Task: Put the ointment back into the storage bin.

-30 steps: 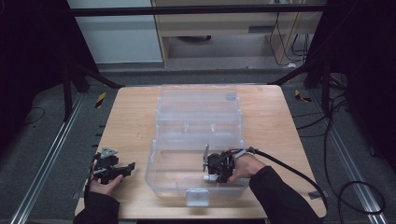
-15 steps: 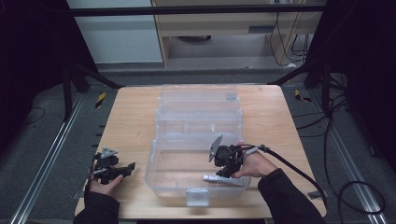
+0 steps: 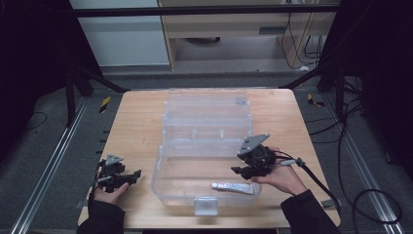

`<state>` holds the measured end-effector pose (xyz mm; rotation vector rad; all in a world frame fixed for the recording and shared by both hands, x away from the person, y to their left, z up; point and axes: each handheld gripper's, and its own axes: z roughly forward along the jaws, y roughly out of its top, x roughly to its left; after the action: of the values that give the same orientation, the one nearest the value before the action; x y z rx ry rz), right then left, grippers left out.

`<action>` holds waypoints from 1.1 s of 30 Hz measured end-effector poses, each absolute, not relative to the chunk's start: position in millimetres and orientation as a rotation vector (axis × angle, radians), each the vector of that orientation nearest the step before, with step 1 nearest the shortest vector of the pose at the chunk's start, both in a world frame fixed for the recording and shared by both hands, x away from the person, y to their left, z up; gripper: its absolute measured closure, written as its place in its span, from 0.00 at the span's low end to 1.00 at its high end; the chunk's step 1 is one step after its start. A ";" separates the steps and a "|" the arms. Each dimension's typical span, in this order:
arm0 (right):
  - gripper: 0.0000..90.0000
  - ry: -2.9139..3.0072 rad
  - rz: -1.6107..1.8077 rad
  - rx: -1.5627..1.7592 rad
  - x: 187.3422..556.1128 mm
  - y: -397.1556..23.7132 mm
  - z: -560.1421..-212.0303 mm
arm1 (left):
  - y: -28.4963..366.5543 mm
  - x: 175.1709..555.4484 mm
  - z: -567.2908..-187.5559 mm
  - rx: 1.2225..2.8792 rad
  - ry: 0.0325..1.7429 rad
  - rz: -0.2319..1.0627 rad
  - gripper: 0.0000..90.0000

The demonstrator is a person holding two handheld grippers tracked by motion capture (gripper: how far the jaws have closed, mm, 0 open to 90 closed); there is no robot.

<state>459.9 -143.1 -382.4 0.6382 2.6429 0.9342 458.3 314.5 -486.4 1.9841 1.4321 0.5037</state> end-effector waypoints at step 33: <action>0.20 2.025 1.284 1.235 442.6 -269.0 -419.1 | 315.3 457.0 -484.5 1.959 1.450 0.514 0.44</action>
<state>442.6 -269.0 -419.1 1.2346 2.0253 1.2843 457.0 315.3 -484.5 1.9591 1.4502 0.5136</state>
